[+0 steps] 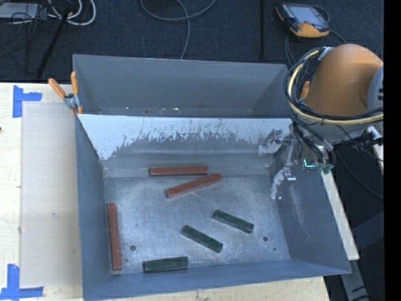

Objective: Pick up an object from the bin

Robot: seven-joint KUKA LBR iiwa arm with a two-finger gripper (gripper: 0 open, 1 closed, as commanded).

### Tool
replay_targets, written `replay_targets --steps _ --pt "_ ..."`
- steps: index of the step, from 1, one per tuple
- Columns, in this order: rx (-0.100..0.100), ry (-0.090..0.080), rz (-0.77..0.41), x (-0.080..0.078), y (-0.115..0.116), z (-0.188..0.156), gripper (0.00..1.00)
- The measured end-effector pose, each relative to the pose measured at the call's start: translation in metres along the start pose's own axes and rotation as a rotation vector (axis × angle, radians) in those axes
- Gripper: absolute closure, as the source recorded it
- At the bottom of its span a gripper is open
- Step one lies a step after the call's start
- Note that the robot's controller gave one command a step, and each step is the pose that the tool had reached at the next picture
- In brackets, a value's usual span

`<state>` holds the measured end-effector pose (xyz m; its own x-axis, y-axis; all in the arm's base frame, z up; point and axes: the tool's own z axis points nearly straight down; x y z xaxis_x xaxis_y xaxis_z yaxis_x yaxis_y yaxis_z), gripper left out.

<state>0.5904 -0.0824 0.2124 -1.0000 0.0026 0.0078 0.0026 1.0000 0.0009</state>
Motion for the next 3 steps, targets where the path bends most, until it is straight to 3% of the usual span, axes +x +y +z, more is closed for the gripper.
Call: replay_targets --steps 1,2,3 --pt "0.001 -0.008 -0.002 -0.001 0.000 -0.005 0.00" --pt "0.002 -0.014 -0.004 0.016 0.009 0.045 0.00" --pt "0.003 0.008 0.015 0.036 0.023 0.132 1.00"
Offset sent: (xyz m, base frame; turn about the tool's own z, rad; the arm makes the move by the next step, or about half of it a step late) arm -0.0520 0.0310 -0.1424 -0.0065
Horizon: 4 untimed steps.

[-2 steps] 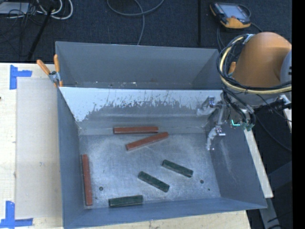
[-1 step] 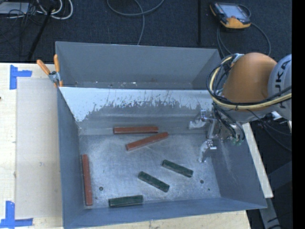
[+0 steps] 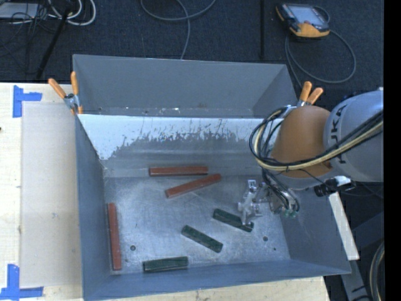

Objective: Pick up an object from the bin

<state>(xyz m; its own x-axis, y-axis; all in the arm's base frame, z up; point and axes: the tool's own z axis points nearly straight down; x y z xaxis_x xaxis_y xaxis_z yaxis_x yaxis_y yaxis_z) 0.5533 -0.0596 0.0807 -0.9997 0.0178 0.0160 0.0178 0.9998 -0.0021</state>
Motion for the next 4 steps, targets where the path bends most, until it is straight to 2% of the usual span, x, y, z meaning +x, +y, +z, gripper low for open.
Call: replay_targets --steps 1,2,3,4 --pt "0.000 -0.046 0.003 -0.008 0.002 0.001 0.00" --pt "0.000 -0.045 0.002 -0.008 0.002 0.001 0.00" --pt "0.007 -0.033 -0.035 0.059 0.056 0.002 1.00" --pt "-0.002 -0.053 -0.037 0.056 0.062 0.004 0.00"
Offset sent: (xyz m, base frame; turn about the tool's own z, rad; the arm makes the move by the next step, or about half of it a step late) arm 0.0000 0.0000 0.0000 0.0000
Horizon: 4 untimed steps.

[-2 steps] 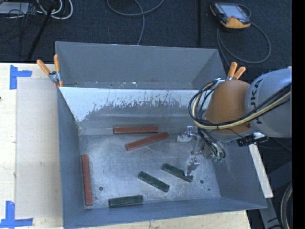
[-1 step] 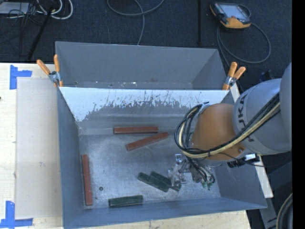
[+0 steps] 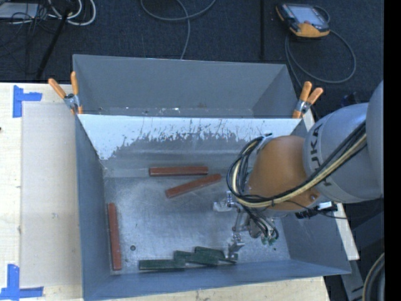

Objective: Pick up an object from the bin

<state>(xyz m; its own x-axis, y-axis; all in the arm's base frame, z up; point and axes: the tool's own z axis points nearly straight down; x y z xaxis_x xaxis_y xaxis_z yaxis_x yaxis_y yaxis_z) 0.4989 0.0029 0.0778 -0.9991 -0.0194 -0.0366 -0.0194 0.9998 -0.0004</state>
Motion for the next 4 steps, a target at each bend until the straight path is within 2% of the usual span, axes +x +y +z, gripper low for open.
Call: replay_targets --steps 1,2,3,4 --pt "0.001 0.030 -0.004 0.008 0.000 0.004 1.00" --pt "0.001 -0.009 -0.002 -0.001 0.000 0.001 0.00" --pt "0.001 -0.008 -0.003 -0.001 0.000 0.001 0.00" --pt "0.002 0.010 0.081 0.003 0.030 -0.011 0.00"
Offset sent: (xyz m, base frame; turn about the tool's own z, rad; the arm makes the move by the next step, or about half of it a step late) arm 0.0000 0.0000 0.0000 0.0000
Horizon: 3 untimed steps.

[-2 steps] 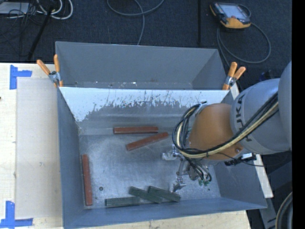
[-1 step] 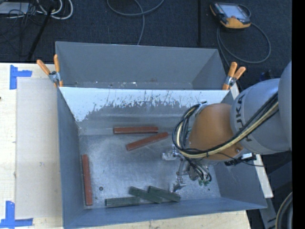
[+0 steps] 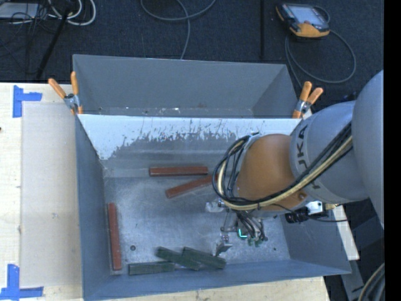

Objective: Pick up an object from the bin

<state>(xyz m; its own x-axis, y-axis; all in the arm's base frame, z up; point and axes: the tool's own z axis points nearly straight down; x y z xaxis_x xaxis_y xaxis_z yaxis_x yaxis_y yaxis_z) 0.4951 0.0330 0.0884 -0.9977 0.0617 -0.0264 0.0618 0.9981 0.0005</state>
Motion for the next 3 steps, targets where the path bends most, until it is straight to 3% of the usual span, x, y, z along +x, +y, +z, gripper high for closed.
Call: replay_targets --steps 1,2,3 --pt "-0.002 0.012 0.044 0.005 0.026 -0.009 0.00" --pt "0.002 0.007 0.007 0.010 0.058 -0.018 0.00" --pt "-0.003 0.016 -0.016 0.019 0.096 -0.015 0.00"
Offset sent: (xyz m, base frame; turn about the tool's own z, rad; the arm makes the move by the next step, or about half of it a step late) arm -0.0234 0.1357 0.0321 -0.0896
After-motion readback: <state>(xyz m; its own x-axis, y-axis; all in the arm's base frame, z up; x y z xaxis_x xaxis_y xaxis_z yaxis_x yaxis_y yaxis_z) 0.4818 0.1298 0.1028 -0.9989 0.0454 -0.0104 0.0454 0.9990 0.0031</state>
